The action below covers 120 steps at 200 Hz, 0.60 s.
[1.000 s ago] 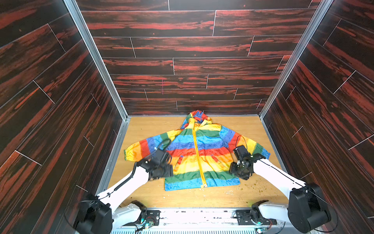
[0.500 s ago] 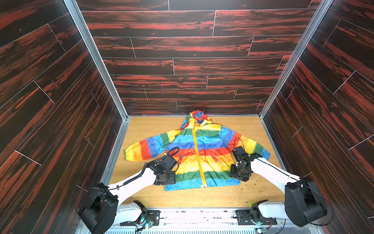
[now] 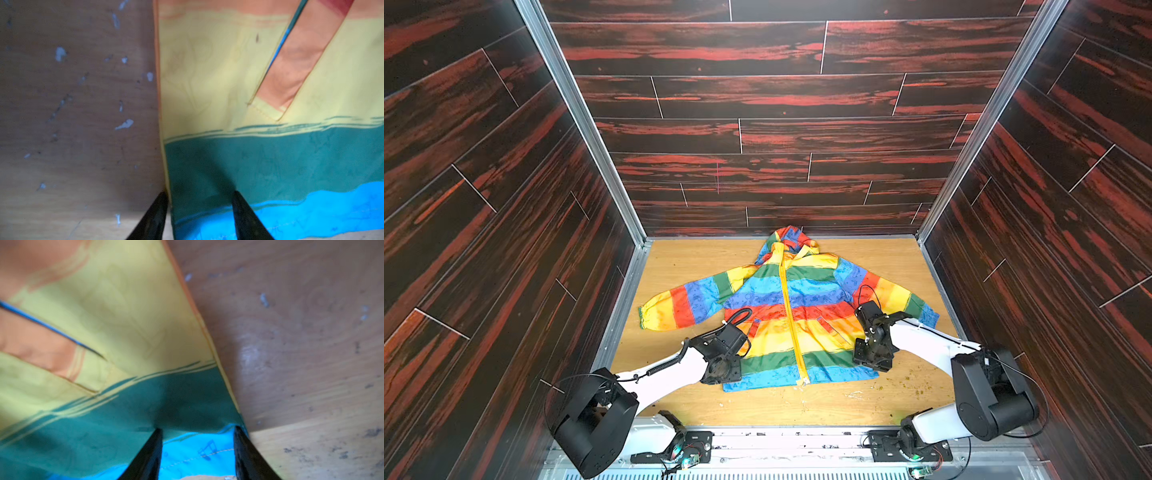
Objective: Unzip the jacket
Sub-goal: Smooth out the jacket at the center of the board.
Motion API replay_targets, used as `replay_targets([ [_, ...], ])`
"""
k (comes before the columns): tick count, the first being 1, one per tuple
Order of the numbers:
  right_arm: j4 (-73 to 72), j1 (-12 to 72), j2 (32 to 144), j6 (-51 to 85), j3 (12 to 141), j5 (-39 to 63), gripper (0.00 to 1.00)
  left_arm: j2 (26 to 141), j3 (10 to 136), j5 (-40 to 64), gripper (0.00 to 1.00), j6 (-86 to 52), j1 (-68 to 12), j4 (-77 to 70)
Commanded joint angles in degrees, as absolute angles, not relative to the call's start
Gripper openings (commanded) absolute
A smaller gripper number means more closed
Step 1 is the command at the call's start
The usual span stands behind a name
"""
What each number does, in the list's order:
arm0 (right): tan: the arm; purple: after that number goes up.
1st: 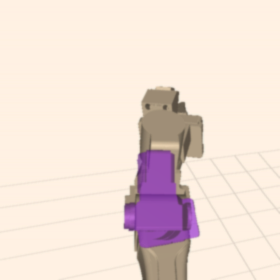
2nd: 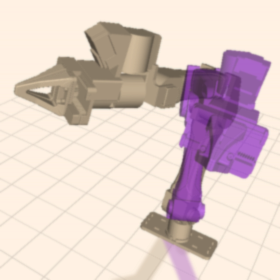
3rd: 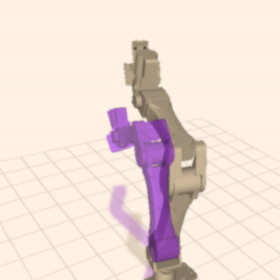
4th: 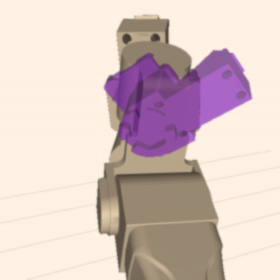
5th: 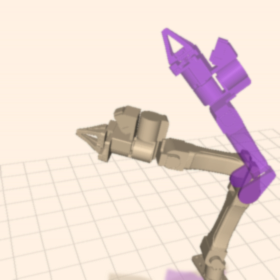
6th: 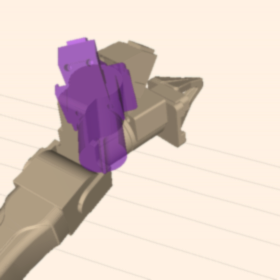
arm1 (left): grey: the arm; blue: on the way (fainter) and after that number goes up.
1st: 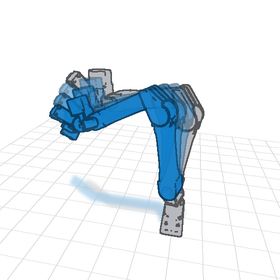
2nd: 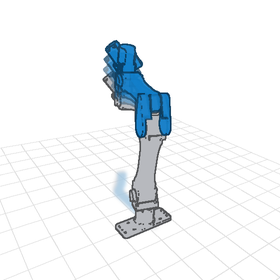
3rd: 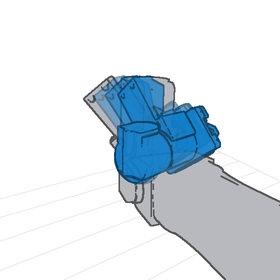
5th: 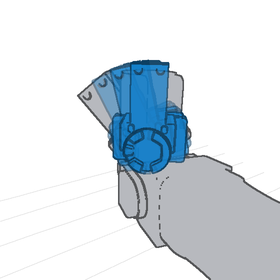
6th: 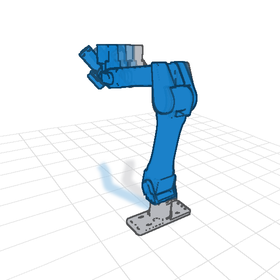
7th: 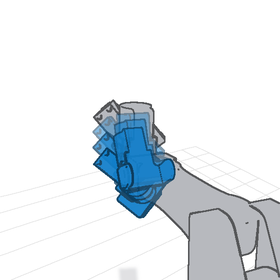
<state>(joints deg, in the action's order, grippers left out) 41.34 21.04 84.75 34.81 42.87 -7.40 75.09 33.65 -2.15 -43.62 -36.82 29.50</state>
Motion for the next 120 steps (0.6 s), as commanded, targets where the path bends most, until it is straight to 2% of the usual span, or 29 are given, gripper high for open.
replay_targets([
  [1,41.02,19.31,84.92,34.05,41.3,-8.68,0.58,77.7,31.12,-0.89,0.46,-45.33,-36.84,26.22],
  [21,40.52,18.81,85.77,33.85,40.69,-8.07,0.54,78.53,29.88,-0.31,0.36,-45.92,-36.83,24.43],
  [43,39.84,18.74,86.39,34.41,40.15,-6.77,0.44,78.52,28.69,0.07,0.16,-46.81,-36.83,23.63],
  [57,39.64,18.64,86.35,35.29,39.6,-6.25,0.32,77.53,28.22,0.09,0.0,-47.35,-36.78,23.92],
  [85,39.98,18.55,83.9,38.32,37.97,-6.36,0.0,73.07,28.09,-2.1,0.0,-48.34,-36.63,29.18],
  [120,40.88,18.37,78.4,42.55,35.24,-6.07,0.0,61.96,24.44,-5.47,0.0,-53.85,-36.17,35.0],
])
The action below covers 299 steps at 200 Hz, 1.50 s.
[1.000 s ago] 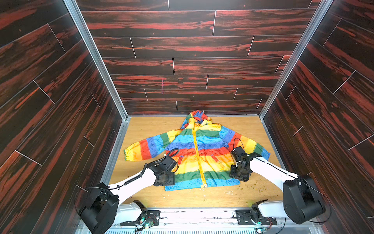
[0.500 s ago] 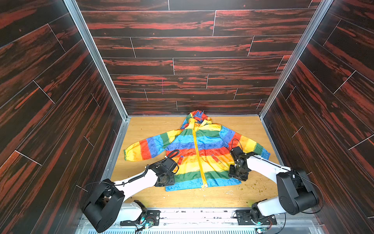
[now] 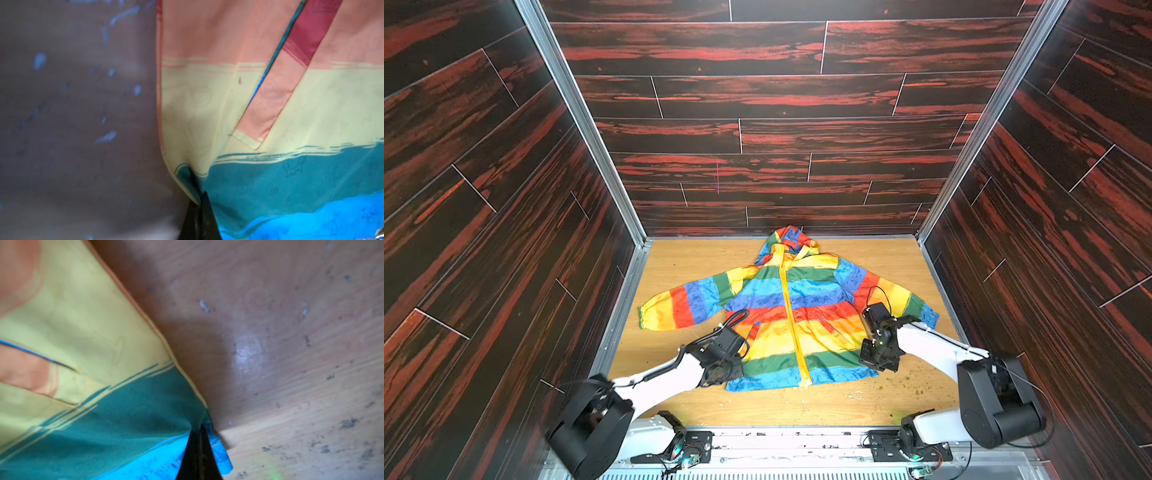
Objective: Unzip the jacket
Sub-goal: Smooth out the jacket at the center of the board.
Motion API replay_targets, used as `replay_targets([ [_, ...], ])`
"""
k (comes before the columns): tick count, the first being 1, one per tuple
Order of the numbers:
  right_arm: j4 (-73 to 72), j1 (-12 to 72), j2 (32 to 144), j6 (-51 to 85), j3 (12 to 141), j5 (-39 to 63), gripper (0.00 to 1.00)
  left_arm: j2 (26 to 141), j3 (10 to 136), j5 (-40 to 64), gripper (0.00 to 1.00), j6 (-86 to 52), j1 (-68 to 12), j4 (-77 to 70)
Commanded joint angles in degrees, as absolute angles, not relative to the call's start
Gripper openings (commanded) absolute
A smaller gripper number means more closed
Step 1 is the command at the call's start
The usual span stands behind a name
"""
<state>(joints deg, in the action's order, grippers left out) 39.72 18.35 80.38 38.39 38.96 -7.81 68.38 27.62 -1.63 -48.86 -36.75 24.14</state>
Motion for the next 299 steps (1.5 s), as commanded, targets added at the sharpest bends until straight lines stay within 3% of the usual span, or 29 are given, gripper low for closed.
replay_targets([
  [1,40.92,18.37,78.18,42.67,35.16,-6.07,0.0,61.61,24.35,-5.59,0.0,-54.04,-36.15,35.25],
  [43,43.62,18.69,72.32,46.35,33.32,-4.13,0.0,49.42,19.91,-9.87,0.0,-58.63,-35.42,36.91],
  [86,50.8,23.41,67.74,51.95,33.41,-4.64,0.0,52.25,22.61,-10.8,0.01,-59.23,-35.42,40.88],
  [94,51.68,23.64,66.34,52.1,33.12,-4.68,0.0,52.36,23.01,-11.15,0.14,-59.17,-35.42,40.6],
  [104,51.34,23.64,65.37,51.99,33.04,-3.75,0.0,52.43,23.03,-10.85,0.45,-58.56,-35.42,39.32],
  [109,50.64,23.72,65.01,51.75,33.32,-3.07,0.14,52.47,23.07,-10.62,0.65,-58.05,-35.42,38.54],
  [115,49.99,24.02,64.62,51.47,34.19,-2.8,0.41,52.48,23.54,-10.38,0.82,-57.2,-35.42,37.93],
  [121,49.84,24.52,64.29,51.13,35.64,-3.4,0.59,52.47,24.48,-10.46,0.89,-56.04,-35.42,37.9],
  [130,50.4,24.96,63.77,50.37,38.33,-5.36,0.71,52.31,26.86,-11.88,0.93,-54.53,-35.42,39.58],
  [143,51.94,24.88,62.95,49.08,42.91,-10.68,0.77,51.98,31.14,-15.86,0.94,-52.09,-35.42,41.97],
  [162,48.74,22.13,64.83,43.26,48.82,-15.22,0.77,52.91,36.61,-20.86,0.93,-45.48,-32.47,40.51],
  [191,37.81,16.45,80.31,29.4,59.19,-11.52,0.73,66.65,44.79,-8.71,0.9,-33.62,-17.58,29.86],
  [219,38.66,7.77,98.17,26.38,74.66,-5.17,0.7,83.79,57.74,-3.59,0.9,-27.53,-7.58,29.23],
  [255,43.17,4.1,115.23,21.38,93.01,-0.94,0.77,102.55,74.55,-0.75,0.9,-22.01,-3.76,29.98],
  [271,48.77,4.01,122.19,20.6,101.18,-4.93,0.79,109.38,82.46,-3.28,0.9,-20.32,-2.32,35.67],
  [299,48.83,-0.27,123.08,23.65,99.83,-10.2,0.79,107.26,80.31,-3.18,0.9,-22.5,2.39,33.63],
])
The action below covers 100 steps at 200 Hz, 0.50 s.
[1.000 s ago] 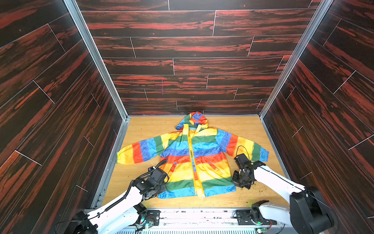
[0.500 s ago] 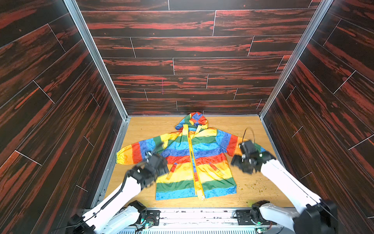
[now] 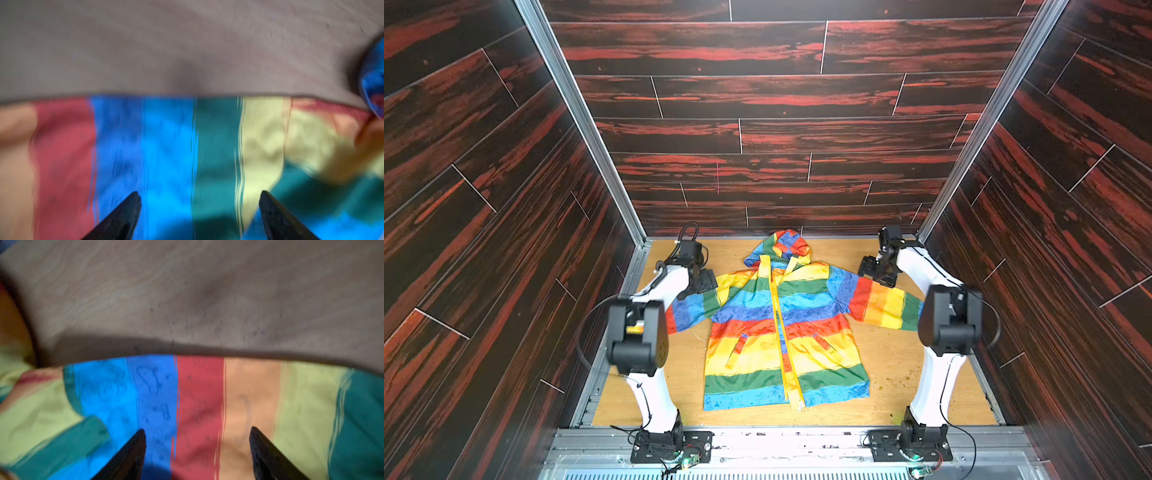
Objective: Unzip the jacket
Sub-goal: Smooth out the jacket at the center of the board.
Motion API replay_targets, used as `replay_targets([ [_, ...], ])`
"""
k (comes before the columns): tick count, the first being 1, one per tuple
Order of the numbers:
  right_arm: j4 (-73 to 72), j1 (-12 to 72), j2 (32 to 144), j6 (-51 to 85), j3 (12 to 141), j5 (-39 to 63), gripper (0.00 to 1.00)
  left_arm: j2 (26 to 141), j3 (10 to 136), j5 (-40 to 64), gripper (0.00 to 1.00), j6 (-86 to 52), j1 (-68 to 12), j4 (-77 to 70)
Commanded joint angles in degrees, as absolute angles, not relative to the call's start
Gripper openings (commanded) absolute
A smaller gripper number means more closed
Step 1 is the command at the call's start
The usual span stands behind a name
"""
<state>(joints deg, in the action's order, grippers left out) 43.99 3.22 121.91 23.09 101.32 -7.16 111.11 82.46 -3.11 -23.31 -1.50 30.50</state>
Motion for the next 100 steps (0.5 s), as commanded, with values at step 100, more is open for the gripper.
replay_targets([
  [100,40.91,-19.43,109.21,25.49,78.66,-15.52,0.79,101.9,73.07,-2.64,0.91,-23.05,8.79,28.0],
])
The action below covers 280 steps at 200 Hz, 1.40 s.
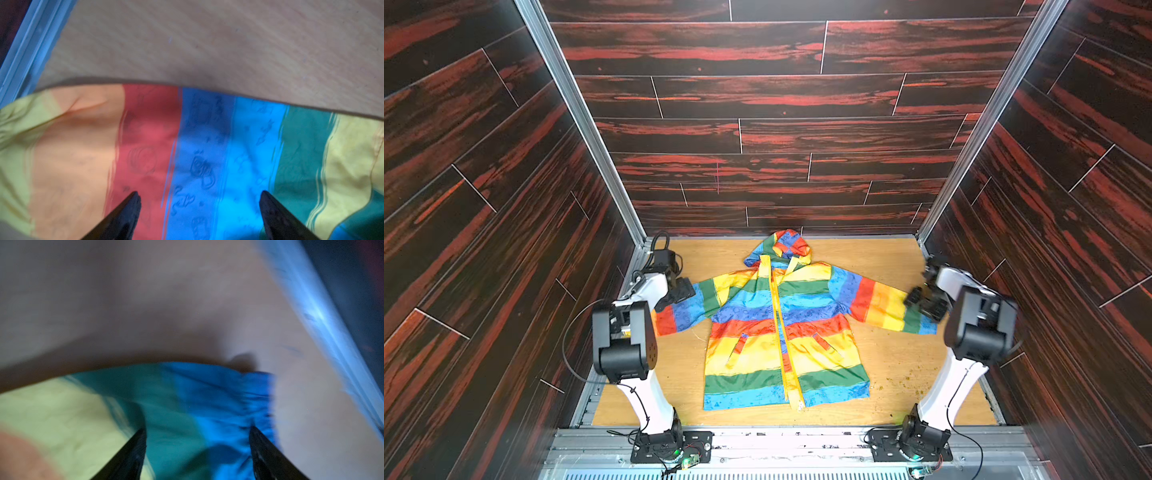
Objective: Unzip the jacket
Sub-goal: Smooth out the jacket at the center of the board.
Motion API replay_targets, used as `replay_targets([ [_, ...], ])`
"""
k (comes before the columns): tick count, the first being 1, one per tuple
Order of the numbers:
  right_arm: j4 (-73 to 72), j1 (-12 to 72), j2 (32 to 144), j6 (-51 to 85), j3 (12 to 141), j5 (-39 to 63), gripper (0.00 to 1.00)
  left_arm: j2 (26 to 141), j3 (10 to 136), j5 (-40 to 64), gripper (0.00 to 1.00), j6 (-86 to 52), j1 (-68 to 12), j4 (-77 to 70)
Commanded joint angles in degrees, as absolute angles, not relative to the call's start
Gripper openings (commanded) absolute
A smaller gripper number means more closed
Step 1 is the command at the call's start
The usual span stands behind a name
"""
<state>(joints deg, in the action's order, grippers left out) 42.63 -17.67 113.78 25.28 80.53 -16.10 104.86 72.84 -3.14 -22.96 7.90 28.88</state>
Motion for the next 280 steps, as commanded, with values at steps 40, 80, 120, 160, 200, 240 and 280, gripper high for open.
replay_targets([
  [40,38.38,-21.7,109.25,24.44,76.03,-11.56,0.79,102.08,73.65,-0.86,0.91,-22.76,8.96,28.85],
  [80,38.06,-22.21,110.04,24.85,75.69,-8.82,0.72,101.09,72.99,-1.62,0.91,-22.83,9.08,29.46],
  [120,36.08,-23.71,111.14,26.08,73.78,-5.89,0.64,100.89,72.6,-1.46,0.91,-22.63,9.15,29.75],
  [160,34.26,-25.15,110.9,27.24,71.22,-6.24,0.41,100.86,71.73,-1.43,0.92,-22.5,9.45,29.63],
  [200,30.32,-28.48,106.81,30.17,65.96,-6.3,0.0,100.7,71.36,-0.58,0.93,-22.92,10.62,29.39],
  [240,26.66,-30.38,99.14,35.03,58.03,-10.89,0.0,100.9,71.28,-0.49,0.95,-23.59,11.59,29.44],
  [280,22.77,-32.67,91.75,37.18,50.82,-13.31,0.0,97.76,68.37,-4.26,0.96,-25.41,16.35,29.63],
])
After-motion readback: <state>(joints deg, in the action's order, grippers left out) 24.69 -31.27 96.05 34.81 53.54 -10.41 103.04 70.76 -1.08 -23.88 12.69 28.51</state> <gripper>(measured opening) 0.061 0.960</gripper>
